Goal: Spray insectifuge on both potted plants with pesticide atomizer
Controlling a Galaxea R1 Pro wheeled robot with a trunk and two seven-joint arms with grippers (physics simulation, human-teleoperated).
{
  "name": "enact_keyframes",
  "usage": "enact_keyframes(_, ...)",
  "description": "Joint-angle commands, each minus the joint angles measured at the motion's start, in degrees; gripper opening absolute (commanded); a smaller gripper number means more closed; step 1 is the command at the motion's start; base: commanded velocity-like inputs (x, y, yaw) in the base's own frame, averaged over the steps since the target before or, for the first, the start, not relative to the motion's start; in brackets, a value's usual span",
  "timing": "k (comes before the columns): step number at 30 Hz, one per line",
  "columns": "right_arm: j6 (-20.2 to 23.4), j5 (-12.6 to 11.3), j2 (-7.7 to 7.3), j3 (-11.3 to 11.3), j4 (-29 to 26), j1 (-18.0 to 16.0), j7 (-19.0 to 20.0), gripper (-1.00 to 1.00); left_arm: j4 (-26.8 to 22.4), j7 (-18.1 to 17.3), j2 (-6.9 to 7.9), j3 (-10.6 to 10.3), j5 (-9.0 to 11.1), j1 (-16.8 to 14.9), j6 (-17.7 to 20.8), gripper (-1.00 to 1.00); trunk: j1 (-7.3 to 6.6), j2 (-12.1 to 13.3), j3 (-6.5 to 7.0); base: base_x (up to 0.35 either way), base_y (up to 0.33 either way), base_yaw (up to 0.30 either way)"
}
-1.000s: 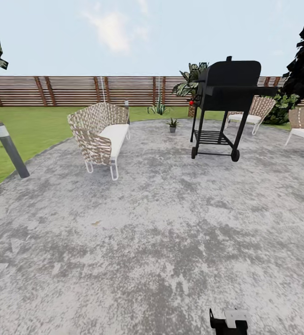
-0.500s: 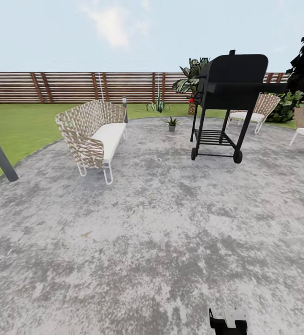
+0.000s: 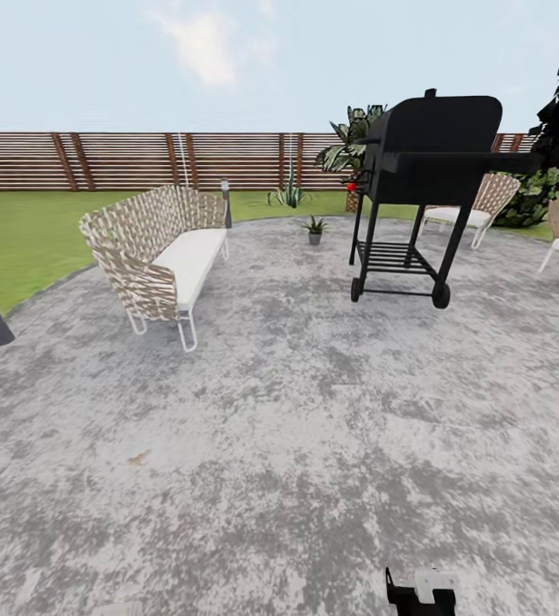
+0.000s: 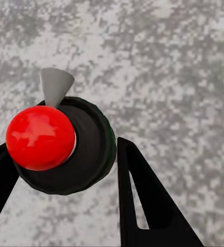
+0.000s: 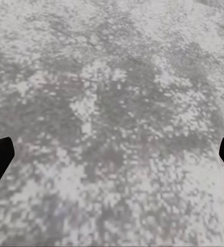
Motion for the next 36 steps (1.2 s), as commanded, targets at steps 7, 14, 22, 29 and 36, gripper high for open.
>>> enact_keyframes(7,-0.1,-0.4,-0.01,0.5,0.0,0.0,-0.3,1.00,0.1,-0.1,-0.03,0.1,0.2,0.0,-0.2,-1.00,0.02,0.0,-0.05,0.337,-0.011,0.000)
enact_keyframes(14,-0.1,-0.3,0.02,0.5,0.0,0.0,-0.3,1.00,0.1,-0.1,0.04,0.2,0.3,0.0,-0.2,-1.00,0.02,0.0,-0.05,0.338,0.000,0.000)
enact_keyframes(22,-0.1,-0.3,0.06,0.5,0.0,0.0,-0.2,1.00,0.1,-0.1,0.09,0.2,0.3,0.0,-0.2,-1.00,0.02,0.0,-0.05,0.339,0.000,0.000)
enact_keyframes(29,-0.1,-0.3,0.06,0.5,0.0,0.0,-0.2,1.00,0.1,-0.1,0.06,0.2,0.3,0.0,-0.2,-1.00,0.02,0.0,-0.05,0.340,0.000,0.000)
enact_keyframes(36,-0.1,-0.3,0.06,0.5,0.0,0.0,-0.2,1.00,0.1,-0.1,0.05,0.2,0.3,0.0,-0.2,-1.00,0.02,0.0,-0.05,0.340,0.000,0.000)
